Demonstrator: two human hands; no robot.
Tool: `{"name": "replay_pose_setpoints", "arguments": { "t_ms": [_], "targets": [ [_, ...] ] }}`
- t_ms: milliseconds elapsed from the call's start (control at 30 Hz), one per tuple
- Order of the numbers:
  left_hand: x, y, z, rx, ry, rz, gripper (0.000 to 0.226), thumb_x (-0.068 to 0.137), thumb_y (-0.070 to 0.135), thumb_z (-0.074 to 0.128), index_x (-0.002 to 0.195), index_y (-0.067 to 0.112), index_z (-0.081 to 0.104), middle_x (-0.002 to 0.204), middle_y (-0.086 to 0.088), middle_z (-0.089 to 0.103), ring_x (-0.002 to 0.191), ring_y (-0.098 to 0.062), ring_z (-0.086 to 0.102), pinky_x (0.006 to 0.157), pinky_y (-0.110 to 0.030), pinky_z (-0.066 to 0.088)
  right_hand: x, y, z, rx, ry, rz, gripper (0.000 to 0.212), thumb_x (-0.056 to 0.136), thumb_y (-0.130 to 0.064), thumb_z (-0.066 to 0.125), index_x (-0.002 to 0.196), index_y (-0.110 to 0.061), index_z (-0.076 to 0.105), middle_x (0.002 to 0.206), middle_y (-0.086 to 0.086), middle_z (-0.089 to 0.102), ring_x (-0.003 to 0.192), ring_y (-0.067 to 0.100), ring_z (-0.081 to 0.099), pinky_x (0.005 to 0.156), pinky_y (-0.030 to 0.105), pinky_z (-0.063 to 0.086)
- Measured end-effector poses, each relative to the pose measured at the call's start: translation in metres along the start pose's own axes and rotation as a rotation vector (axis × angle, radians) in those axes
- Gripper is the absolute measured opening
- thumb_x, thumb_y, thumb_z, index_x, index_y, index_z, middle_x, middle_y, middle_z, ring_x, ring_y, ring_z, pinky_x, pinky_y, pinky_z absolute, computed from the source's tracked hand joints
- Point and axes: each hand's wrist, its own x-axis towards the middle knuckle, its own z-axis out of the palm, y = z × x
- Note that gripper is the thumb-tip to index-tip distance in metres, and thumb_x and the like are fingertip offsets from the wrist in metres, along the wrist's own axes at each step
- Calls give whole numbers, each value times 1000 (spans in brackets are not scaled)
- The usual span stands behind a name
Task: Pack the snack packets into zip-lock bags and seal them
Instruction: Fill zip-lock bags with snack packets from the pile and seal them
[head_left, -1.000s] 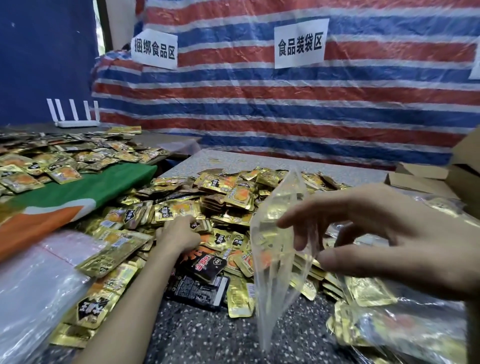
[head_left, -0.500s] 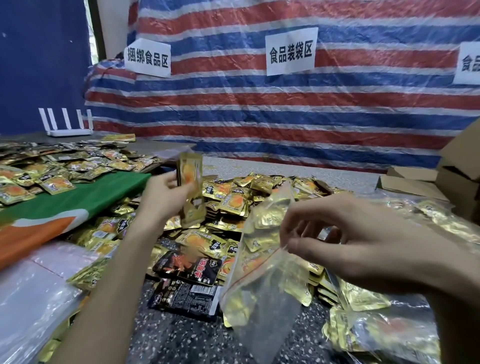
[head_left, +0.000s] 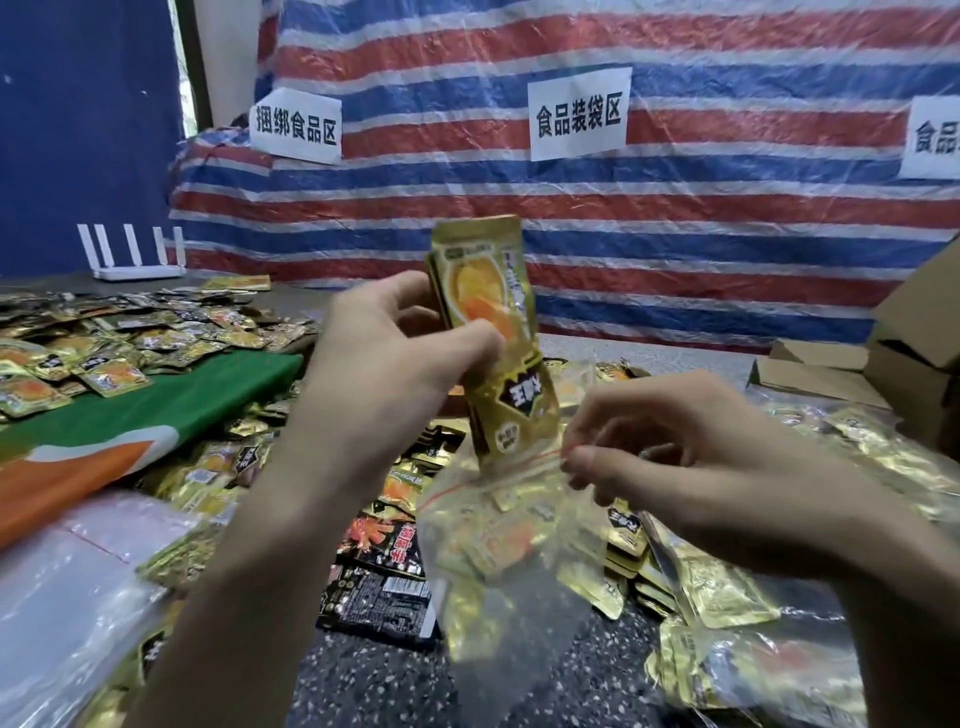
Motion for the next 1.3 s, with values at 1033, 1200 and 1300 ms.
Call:
{"name": "replay_pose_setpoints", "arguments": {
  "t_ms": [1033, 1200, 1300],
  "targets": [
    [57, -134, -49, 1056, -696, -505, 47, 85, 1, 71, 127, 21, 61, 134, -1, 58, 117, -20, 58, 98, -34, 51, 1, 11, -9, -57, 146, 199, 10, 82, -34, 63, 79, -28, 71, 79, -2, 73, 76, 14, 68, 77, 47, 57],
    [56, -168, -49, 1052, -773, -621, 69, 75, 5, 83, 135, 23, 56, 141, 1, 53, 116, -26, 58, 75, -28, 55, 0, 12, -11, -61, 131, 168, 9, 79, -39, 62, 82, -37, 70, 82, -8, 74, 77, 8, 68, 77, 43, 57],
    [57, -176, -49, 1059, -692, -615, 71, 72, 6, 85, 134, 25, 57, 136, 1, 57, 102, -23, 62, 67, -29, 54, -1, 11, -12, -75, 130, 158, 12, 77, -41, 61, 83, -38, 71, 82, -9, 74, 79, 7, 68, 78, 42, 57]
  ]
}}
